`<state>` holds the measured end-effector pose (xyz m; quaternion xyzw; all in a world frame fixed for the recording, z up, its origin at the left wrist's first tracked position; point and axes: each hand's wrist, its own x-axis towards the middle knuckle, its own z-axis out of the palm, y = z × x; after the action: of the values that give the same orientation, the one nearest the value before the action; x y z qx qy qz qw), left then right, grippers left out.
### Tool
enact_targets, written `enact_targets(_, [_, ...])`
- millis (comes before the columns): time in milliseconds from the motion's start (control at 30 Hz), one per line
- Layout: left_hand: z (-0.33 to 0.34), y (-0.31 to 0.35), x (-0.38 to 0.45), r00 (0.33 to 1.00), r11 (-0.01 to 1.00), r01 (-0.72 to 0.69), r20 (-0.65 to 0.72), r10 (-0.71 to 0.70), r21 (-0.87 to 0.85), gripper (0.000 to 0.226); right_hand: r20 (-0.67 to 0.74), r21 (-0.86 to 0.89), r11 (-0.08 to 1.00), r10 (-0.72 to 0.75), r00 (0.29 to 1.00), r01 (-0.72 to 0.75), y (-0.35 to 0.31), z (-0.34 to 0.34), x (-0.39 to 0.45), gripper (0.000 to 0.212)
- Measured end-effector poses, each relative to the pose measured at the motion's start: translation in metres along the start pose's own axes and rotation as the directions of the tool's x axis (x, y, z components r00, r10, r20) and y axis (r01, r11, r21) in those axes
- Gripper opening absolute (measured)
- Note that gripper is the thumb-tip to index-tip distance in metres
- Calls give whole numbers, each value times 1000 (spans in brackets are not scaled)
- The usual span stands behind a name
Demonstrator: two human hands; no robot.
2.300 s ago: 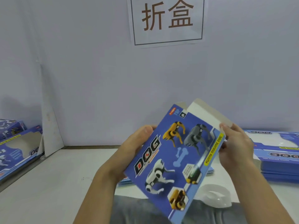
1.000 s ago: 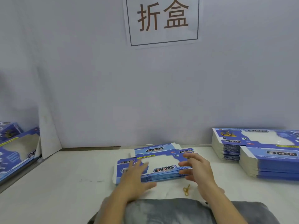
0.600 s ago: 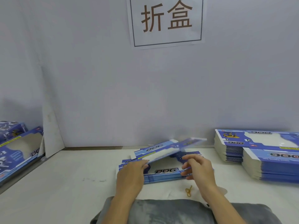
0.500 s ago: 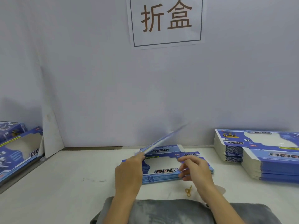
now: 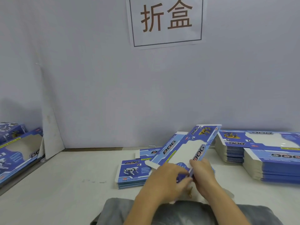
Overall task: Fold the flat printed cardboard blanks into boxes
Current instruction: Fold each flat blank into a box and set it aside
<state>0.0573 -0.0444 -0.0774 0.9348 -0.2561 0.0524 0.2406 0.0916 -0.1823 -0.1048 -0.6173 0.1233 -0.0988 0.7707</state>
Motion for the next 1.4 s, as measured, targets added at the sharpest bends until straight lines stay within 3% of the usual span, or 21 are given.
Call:
enact_targets(100, [-8,-18,1,954,969,29,-284,-101,-247,30,30,-29,998,-52,998,53,-12,-2,0,18])
enact_targets(167, [-19,-30,0,884,937,-4,-439,-160,-349,30,77,-14,998,-67,995,68,-20,-1,0,12])
enact_targets(267, [-41,-43,-6,757,902,-9,-592,-276,-433,52,173,16,994,-111,979,110,-37,-4,-5,13])
enact_targets(333, [-55,-43,-10,751,814,-63,-565,-342,-577,68,247,44,987,-159,956,152,-50,-6,-10,16])
enact_targets(433, [-68,-30,-13,810,662,-184,-494,-316,-726,80,318,84,960,-278,906,265,-66,-5,-19,25])
enact_targets(567, [-70,-12,-12,805,609,-235,-503,-314,-757,72,281,82,897,-439,853,435,-79,0,-30,32])
enact_targets(733, [-73,-13,-15,800,630,-194,-493,-342,-752,82,338,127,893,-448,827,432,-84,1,-38,51])
enact_targets(867, [-80,-12,-19,818,635,-194,-481,-317,-748,97,385,129,884,-462,799,449,-85,3,-40,52])
enact_targets(1067, [-74,1,-17,850,667,-169,-449,-274,-726,75,422,113,884,-455,784,453,-78,15,-46,69])
enact_targets(1267, [-75,-2,-17,867,682,-145,-424,-262,-717,63,470,136,917,-392,791,374,-77,16,-45,51])
enact_targets(1400, [-79,-8,-20,842,670,-129,-438,-316,-731,57,445,94,926,-368,816,367,-77,17,-43,49])
